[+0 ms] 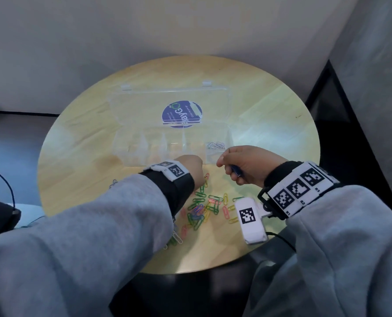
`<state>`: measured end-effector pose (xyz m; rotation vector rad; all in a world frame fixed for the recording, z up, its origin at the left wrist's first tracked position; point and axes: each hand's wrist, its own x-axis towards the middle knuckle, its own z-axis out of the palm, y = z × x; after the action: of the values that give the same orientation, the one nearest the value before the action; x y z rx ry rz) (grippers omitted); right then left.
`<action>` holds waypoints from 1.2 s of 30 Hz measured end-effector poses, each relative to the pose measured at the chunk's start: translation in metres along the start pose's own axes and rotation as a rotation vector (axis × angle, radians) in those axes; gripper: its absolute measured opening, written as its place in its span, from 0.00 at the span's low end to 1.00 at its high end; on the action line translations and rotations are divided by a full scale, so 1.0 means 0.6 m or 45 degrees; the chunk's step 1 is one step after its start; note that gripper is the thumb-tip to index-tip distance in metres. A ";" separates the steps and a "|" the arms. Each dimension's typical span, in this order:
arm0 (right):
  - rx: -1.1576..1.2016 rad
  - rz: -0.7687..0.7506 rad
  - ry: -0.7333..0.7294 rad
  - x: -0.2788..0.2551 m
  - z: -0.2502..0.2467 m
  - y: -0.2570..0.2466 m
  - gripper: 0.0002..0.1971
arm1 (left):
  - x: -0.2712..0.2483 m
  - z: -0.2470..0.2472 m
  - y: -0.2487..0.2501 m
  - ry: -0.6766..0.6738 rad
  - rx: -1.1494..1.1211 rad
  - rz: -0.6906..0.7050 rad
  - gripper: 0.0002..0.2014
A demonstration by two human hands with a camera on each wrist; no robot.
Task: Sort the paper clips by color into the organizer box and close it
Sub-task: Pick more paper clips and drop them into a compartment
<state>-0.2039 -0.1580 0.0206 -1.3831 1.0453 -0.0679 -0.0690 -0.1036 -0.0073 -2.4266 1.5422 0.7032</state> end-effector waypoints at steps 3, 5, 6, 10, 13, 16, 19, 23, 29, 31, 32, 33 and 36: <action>0.007 -0.003 -0.002 -0.003 -0.008 0.002 0.08 | 0.008 0.006 0.006 -0.016 -0.022 -0.029 0.12; 0.008 -0.008 0.000 -0.005 -0.011 0.003 0.07 | 0.013 0.007 0.005 -0.013 -0.078 -0.040 0.11; 0.005 -0.011 0.003 -0.005 -0.013 0.003 0.07 | 0.014 0.007 0.004 -0.029 -0.109 -0.055 0.11; 0.009 -0.016 0.002 -0.006 -0.015 0.004 0.06 | 0.010 0.007 -0.002 -0.107 -0.158 -0.068 0.11; 0.017 -0.014 0.003 -0.007 -0.015 0.003 0.06 | 0.006 0.006 -0.007 -0.116 -0.220 -0.042 0.07; 0.021 -0.017 -0.005 -0.007 -0.012 0.001 0.06 | 0.000 0.003 -0.015 -0.162 -0.363 -0.049 0.04; 0.071 -0.032 -0.028 -0.004 -0.006 -0.005 0.07 | -0.009 -0.005 -0.027 -0.247 -0.644 -0.042 0.11; 0.234 -0.038 -0.108 0.000 0.007 -0.023 0.08 | -0.023 -0.028 -0.044 -0.274 -1.098 -0.013 0.14; 0.711 -0.125 -0.045 0.016 0.022 -0.050 0.09 | -0.030 -0.087 -0.056 -0.098 -1.490 -0.001 0.12; 0.777 -0.128 0.010 0.027 0.026 -0.056 0.10 | -0.023 -0.103 -0.055 -0.057 -1.527 -0.037 0.11; 0.805 -0.128 0.033 0.032 0.028 -0.059 0.11 | -0.018 -0.107 -0.055 -0.048 -1.551 -0.054 0.11; 0.836 -0.127 0.043 0.036 0.031 -0.063 0.11 | -0.015 -0.111 -0.055 -0.043 -1.581 -0.071 0.10; 0.945 -0.140 0.028 0.048 0.036 -0.073 0.08 | -0.002 -0.115 -0.055 -0.019 -1.728 -0.100 0.07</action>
<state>-0.1511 -0.1702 0.0366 -0.7581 0.8343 -0.5026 -0.0202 -0.1151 0.0501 -3.1642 1.0030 2.2850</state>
